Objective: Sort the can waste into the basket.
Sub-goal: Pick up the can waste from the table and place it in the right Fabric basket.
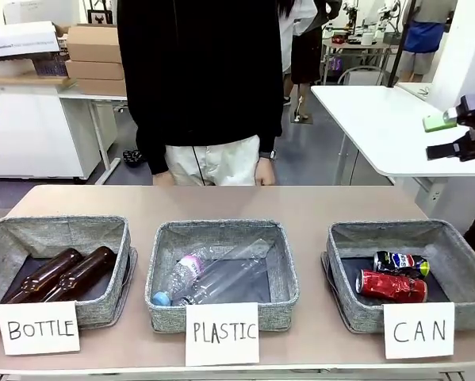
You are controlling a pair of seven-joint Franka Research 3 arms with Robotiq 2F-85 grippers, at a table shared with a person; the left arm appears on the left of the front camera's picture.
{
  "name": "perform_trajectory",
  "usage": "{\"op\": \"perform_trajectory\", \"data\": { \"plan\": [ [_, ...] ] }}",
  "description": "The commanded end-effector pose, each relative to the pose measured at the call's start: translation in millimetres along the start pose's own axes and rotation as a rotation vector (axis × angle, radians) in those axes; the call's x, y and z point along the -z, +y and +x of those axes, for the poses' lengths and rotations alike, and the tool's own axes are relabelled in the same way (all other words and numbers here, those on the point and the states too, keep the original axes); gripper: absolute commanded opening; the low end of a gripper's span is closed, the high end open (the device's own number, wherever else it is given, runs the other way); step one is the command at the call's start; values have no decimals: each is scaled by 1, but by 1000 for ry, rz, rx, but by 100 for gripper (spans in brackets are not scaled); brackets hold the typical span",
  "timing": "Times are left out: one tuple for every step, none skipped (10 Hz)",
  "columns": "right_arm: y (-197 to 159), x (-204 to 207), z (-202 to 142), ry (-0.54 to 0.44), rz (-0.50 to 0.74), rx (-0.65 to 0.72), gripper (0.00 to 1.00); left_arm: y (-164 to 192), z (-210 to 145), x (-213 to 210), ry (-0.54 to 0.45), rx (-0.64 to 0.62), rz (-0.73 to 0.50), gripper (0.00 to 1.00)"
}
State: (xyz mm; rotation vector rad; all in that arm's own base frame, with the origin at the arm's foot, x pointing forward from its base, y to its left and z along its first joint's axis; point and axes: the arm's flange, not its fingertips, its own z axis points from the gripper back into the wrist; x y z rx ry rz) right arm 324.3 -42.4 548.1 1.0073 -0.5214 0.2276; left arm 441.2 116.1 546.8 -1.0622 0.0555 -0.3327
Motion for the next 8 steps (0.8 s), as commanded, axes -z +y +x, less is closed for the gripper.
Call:
{"op": "perform_trajectory", "data": {
  "plan": [
    [1,-1,-2,6,-6,3,100,-4,-2,-1,5,3,10,100],
    [1,-1,-2,6,-6,3,100,-4,-2,-1,5,3,10,100],
    [1,-1,-2,6,-6,3,100,-4,-2,-1,5,3,10,100],
    [1,-1,-2,6,-6,3,100,-4,-2,-1,5,3,10,100],
    [1,-1,-2,6,-6,3,100,-4,-2,-1,5,3,10,100],
    [1,-1,-2,6,-6,3,100,-4,-2,-1,5,3,10,100],
    [1,-1,-2,6,-6,3,100,-4,-2,-1,5,3,10,100],
    [1,-1,-2,6,-6,3,100,-4,-2,-1,5,3,10,100]
  ]
}}
